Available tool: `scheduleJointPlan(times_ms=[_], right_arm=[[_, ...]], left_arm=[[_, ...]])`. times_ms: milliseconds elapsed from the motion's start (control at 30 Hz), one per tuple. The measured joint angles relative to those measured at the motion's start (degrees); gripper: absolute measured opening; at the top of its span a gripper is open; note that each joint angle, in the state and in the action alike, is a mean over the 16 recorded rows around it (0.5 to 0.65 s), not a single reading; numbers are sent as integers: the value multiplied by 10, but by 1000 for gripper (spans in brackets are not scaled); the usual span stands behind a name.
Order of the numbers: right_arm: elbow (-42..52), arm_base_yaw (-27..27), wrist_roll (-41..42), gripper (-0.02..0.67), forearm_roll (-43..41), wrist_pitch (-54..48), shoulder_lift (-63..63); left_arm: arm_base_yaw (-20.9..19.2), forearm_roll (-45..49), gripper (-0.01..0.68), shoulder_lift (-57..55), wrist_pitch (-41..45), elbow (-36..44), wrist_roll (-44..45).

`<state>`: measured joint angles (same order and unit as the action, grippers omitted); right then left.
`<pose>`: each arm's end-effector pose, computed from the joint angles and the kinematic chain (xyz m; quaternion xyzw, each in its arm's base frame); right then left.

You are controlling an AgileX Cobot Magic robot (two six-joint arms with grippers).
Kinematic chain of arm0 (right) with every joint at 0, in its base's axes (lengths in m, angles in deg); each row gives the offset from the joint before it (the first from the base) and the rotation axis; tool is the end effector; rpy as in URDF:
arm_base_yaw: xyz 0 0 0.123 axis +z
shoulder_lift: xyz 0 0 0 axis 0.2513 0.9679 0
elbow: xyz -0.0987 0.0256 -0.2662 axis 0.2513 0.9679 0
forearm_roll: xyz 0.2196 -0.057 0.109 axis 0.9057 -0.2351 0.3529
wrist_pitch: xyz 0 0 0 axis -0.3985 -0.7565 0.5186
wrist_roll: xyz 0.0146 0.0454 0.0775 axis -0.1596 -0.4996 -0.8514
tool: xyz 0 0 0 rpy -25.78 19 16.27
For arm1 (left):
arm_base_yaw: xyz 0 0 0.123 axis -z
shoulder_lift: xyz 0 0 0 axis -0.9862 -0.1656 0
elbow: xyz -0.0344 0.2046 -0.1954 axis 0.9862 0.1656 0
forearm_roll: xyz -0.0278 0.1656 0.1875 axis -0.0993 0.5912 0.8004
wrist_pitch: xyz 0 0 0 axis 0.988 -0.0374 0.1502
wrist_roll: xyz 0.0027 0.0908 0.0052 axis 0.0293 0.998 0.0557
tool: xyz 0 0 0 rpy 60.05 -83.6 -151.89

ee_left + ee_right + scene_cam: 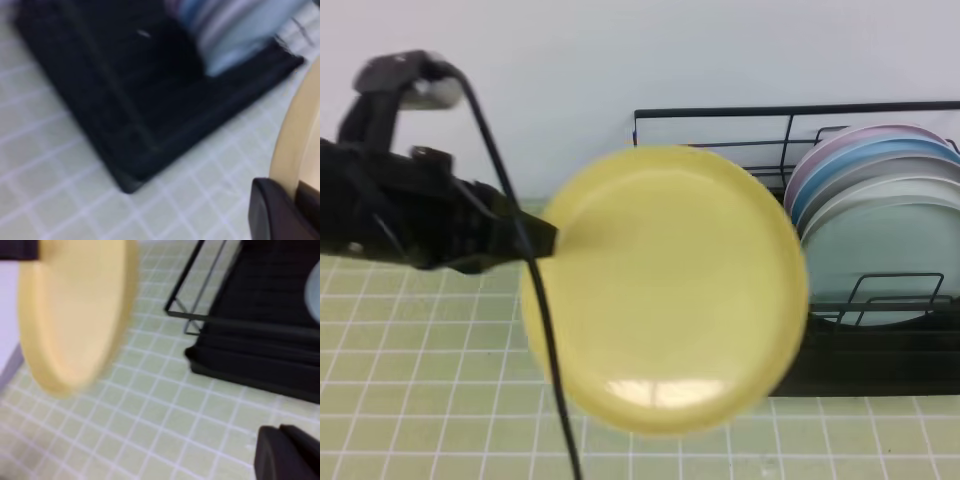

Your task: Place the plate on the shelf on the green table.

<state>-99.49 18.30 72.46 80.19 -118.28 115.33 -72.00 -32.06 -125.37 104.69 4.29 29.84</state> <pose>0.1128 0.0561 0.3312 -0.0886 0.8462 0.2973 0.4333 0.2525 -0.0916 0.3617 0.1878 0.8698 -0.3084 0.3363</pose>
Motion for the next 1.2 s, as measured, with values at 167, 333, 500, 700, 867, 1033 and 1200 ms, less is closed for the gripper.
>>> scheduleJointPlan(times_ms=[167,333,500,700,867,1033,1200], right_arm=[[-38,0,7,110,39,-26,49],[-54,0,33,238,90,-46,68],[-56,0,63,349,133,-65,73],[-56,0,95,298,157,-89,74],[-56,0,143,172,150,-97,73],[-56,0,223,52,128,-81,74],[-56,0,335,1,85,-27,75]], left_arm=[[64,2,6,9,1,6,-14],[115,1,6,9,-5,7,-30],[157,-2,6,9,-15,7,-41],[195,-10,6,9,-23,7,-49],[211,-17,10,8,-15,7,-52],[218,-39,45,7,8,7,-49],[219,-95,124,5,45,7,-32]])
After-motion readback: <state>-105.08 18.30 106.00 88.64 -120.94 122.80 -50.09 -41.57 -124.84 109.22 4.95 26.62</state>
